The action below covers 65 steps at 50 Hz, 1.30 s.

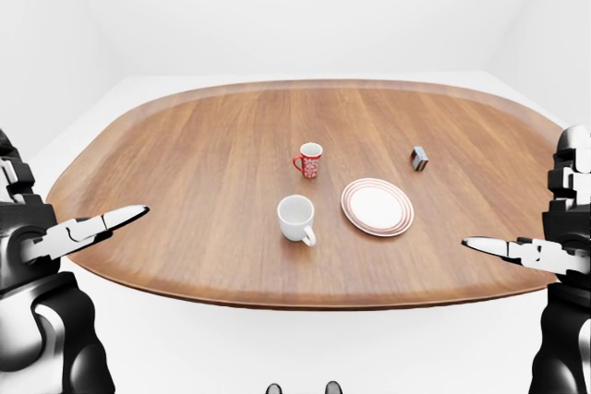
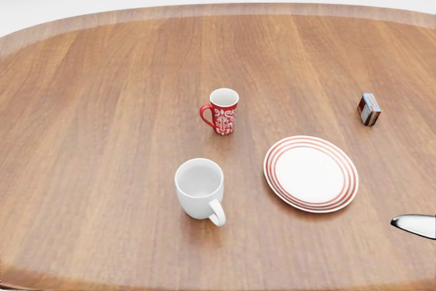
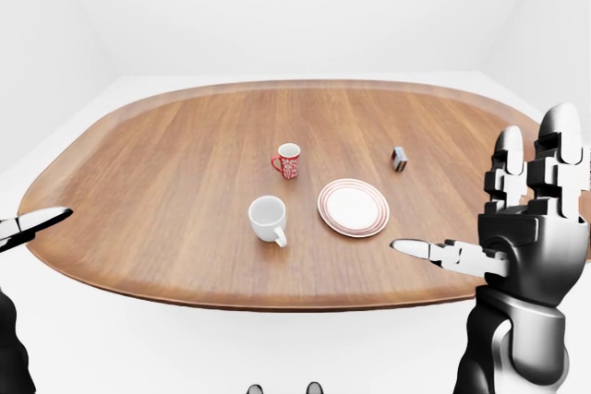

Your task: Put the white mug on the plate.

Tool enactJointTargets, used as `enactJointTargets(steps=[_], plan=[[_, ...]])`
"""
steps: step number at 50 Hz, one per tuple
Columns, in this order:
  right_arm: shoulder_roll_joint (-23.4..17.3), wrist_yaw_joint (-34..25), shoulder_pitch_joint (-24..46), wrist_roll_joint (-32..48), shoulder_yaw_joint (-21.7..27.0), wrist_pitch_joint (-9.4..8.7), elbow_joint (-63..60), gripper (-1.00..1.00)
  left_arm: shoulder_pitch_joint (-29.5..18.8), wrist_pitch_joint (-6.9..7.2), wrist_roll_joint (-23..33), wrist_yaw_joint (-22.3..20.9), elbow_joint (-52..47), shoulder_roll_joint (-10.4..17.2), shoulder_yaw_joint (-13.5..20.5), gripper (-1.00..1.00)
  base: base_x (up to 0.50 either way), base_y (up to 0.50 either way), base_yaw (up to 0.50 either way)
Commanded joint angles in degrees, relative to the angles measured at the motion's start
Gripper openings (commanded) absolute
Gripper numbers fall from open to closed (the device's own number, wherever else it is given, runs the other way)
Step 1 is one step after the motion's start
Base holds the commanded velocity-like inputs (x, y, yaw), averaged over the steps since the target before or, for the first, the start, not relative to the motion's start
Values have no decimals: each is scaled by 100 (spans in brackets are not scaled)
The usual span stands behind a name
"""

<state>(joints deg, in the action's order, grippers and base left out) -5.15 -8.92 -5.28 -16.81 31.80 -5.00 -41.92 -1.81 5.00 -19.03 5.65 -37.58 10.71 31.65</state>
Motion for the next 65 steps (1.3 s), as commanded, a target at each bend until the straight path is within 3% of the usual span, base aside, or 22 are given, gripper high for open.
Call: enactJointTargets(steps=[1, 37, 50, 53, 54, 55, 58, 60, 64, 65], plan=[[1, -8, -4, 9, -22, 0, 4, 100, 15, 0, 75, -19, 86, -36, -89, 100, 38, 0, 0], [37, -9, -26, 176, -89, 0, 62, 100, 5, 0, 82, -9, 74, -42, -97, 100, 37, 0, 0], [-96, 85, 129, 196, -189, 0, 104, 100, -1, 0, 103, -2, 72, -43, -129, 100, 0, 0, 0], [-415, 47, 416, 751, -526, 0, 124, 100, 8, 0, 129, -14, 74, -59, -151, 100, 0, 0, 0], [-729, 7, 651, 1403, -977, 0, 297, 100, 15, 0, 151, -19, 81, -70, -171, 100, 0, 0, 0], [-676, -84, 696, 1530, -971, 0, 303, 100, 15, 0, 154, -21, 81, -72, -172, 100, 0, 0, 0], [-1245, -515, 1497, 2734, -1680, 0, 530, 100, 22, 0, 150, -27, 52, -75, -157, 100, 0, 0, 0], [-1778, -1295, 2226, 3797, -2493, 0, 810, 100, 5, 0, 128, -19, 46, -59, -130, 100, 0, 0, 0], [-1567, -2414, 2717, 4997, -2737, 0, 1087, 100, 7, 0, 147, -23, 70, -64, -147, 100, 0, 0, 0], [-1684, -2816, 3031, 5403, -2944, 0, 1348, 100, 15, 0, 158, -28, 77, -71, -156, 100, 0, 0, 0]])
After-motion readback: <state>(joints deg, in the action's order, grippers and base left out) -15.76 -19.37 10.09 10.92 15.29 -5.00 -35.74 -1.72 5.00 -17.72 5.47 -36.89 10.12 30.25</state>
